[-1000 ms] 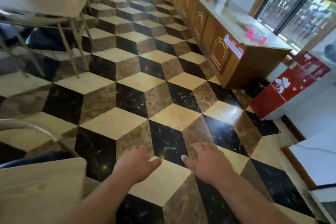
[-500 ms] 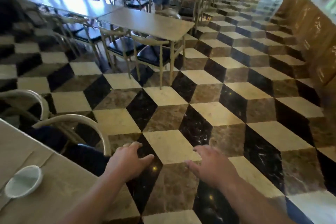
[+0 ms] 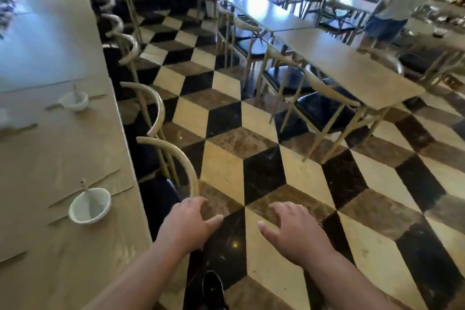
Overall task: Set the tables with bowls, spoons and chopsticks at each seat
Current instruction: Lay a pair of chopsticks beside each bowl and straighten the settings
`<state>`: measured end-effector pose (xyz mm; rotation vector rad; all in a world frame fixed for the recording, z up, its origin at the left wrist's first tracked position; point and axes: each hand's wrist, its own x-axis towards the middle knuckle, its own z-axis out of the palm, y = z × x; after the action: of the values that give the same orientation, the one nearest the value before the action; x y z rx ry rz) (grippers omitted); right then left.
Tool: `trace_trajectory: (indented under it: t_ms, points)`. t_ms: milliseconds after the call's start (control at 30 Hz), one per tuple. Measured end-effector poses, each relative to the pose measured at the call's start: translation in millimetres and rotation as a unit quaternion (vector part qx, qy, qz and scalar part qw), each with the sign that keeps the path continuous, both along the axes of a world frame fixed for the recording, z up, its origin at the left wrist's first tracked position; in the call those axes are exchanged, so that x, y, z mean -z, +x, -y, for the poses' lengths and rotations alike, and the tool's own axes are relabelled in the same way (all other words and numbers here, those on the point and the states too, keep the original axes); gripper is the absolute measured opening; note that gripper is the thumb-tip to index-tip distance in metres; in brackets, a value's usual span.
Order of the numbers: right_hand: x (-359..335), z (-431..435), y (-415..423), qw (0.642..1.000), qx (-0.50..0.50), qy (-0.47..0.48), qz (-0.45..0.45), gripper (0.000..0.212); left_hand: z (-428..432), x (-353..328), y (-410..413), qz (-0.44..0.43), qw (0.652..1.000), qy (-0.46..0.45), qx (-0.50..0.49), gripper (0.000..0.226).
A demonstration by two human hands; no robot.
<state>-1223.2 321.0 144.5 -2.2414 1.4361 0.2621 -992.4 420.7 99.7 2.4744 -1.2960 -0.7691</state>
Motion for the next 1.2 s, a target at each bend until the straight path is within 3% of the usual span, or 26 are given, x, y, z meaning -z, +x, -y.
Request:
trace_trajectory:
  t_ms: [200,367,567,700,833,967,1200]
  points:
    - [-22.1,120.3,51.5,0.999,-0.026,-0.032,-0.032,0.071,114.5,-8.2,38.9,-0.071,0.997,-0.006,-0.014,0.083]
    - [-49.8,206.0,104.0,0.998,-0.043,-0.048,-0.015,0.068,186.5,-33.1,84.5,-0.069,0.996,-0.033,-0.036,0.078]
    - [-51.0,271.5,188.3,0.99,-0.141,-0.019,-0.021,0.071,217.8,-47.7,143.3,-0.041,0.99,-0.045,-0.127,0.076]
    - [-30.9,319.5,253.2,0.975,-0.224,-0.01,0.008,0.072,226.3,-34.5,182.9,-0.01,0.97,-0.022,-0.242,0.074]
    - [-15.7,353.4,320.3,0.942,-0.333,-0.007,0.025,0.07,221.0,-18.6,209.0,-0.03,0.927,0.0,-0.374,0.075]
    - [-21.5,366.3,382.9,0.878,-0.477,0.021,-0.004,0.07,206.7,-36.2,196.1,-0.016,0.877,0.034,-0.48,0.075]
    - [-12.4,296.8,467.5,0.763,-0.645,0.03,0.016,0.069,142.3,-46.7,166.9,-0.039,0.754,0.047,-0.654,0.064]
